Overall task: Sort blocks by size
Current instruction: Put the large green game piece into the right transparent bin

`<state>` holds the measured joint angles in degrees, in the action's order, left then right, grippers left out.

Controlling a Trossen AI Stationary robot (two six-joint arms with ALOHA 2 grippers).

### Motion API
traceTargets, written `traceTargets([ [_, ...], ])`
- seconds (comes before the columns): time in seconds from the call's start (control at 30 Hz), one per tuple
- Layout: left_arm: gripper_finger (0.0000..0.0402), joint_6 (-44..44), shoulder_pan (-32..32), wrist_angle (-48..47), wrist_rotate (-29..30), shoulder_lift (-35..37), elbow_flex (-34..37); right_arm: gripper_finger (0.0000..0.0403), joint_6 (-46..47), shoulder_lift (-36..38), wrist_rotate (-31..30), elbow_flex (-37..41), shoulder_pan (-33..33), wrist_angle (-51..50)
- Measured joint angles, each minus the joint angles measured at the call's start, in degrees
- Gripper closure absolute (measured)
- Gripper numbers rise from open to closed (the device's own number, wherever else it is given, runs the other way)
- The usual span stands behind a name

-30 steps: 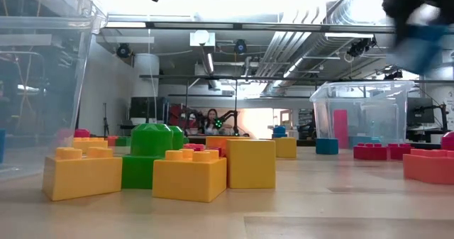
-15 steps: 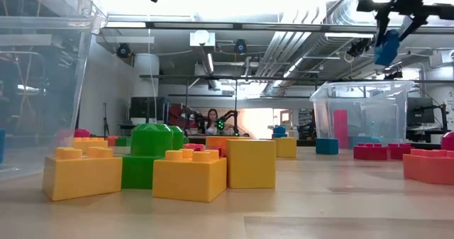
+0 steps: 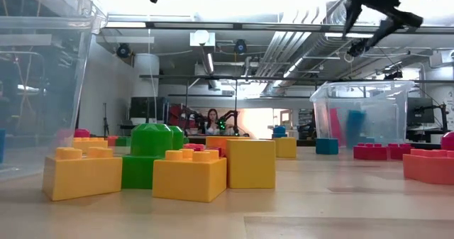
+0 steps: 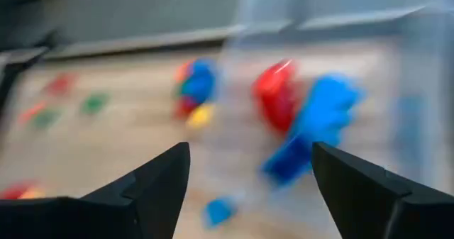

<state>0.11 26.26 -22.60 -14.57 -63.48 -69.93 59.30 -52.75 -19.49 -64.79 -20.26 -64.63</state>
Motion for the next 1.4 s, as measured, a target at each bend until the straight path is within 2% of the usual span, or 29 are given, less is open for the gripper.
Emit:
traceTargets([
  [0.07,0.0241,0.0,0.0,0.0,0.0,0.0,0.0,0.0112,-0.8,0.0,7.3,0.0,3.3,3.3],
  [0.17,0.0241,0.0,0.0,-0.1,0.0,0.0,0.0,0.0111,-0.3,-1.1,14.9,0.0,10.3,8.7],
  [0.27,0.0241,0.0,0.0,-0.1,0.0,0.0,0.0,0.0111,0.5,-4.1,19.1,0.0,19.0,11.8],
  [0.43,0.0241,0.1,0.0,-0.1,0.0,0.0,0.0,0.0110,2.2,-12.6,25.3,0.0,33.2,10.1],
  [0.63,0.0241,0.1,0.0,-0.2,0.0,0.0,0.0,0.0110,0.1,-24.7,32.8,0.0,45.9,6.2],
  [0.83,0.0241,0.1,0.0,-0.2,0.0,0.0,0.0,0.0110,-3.9,-34.6,32.7,0.0,52.6,4.8],
  [1.03,0.0241,0.1,0.0,-0.2,0.0,0.0,0.0,0.0110,-4.3,-41.4,28.3,0.0,55.8,5.0],
  [1.23,0.0241,0.1,0.0,-0.2,0.0,0.0,0.0,0.0110,-5.1,-45.6,28.0,0.0,58.5,7.1],
  [1.4,0.0241,0.1,0.0,-0.3,0.0,0.0,0.0,0.0110,-5.4,-48.0,25.6,0.0,60.7,9.2],
])
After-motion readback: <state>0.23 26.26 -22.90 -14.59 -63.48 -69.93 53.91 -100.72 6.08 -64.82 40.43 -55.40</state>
